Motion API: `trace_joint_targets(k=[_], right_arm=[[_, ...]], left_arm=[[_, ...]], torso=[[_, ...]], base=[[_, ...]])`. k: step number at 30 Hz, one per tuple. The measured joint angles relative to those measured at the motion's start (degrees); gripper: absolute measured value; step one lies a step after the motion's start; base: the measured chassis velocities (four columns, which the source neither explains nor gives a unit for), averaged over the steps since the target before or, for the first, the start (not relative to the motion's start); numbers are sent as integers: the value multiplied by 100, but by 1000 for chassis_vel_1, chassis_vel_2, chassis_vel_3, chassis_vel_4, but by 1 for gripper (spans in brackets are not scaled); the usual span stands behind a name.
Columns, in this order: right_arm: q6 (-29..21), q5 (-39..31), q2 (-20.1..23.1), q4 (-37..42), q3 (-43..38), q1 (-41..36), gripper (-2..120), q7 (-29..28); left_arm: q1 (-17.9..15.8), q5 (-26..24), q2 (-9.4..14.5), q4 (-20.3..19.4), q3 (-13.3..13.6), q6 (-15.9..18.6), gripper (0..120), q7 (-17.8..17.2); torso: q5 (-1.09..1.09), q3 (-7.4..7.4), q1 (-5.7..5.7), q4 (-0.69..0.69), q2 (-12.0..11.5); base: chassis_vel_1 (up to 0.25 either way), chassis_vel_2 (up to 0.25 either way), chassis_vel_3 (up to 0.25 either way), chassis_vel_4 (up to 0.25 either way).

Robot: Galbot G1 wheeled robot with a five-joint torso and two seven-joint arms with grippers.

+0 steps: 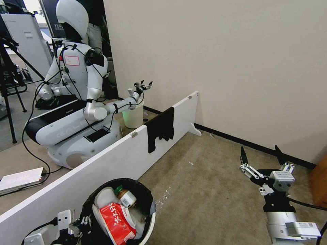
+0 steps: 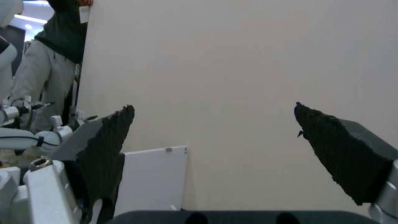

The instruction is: Pick up the trash bin, then pick up the garbage from the floor and place it into the trash bin.

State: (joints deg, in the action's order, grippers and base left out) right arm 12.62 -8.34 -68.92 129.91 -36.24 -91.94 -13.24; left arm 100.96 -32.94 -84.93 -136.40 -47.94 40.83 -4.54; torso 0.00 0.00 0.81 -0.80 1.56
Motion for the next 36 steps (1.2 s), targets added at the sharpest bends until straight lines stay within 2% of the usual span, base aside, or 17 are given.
trace_joint_targets(k=[36], right_arm=[[97,86,-105,70,124,-240,98,156]], left_arm=[[58,-78,-141,-190,-31,-17,2,-21]], torso=[[0,0,0,0,0]], base=[[0,0,0,0]])
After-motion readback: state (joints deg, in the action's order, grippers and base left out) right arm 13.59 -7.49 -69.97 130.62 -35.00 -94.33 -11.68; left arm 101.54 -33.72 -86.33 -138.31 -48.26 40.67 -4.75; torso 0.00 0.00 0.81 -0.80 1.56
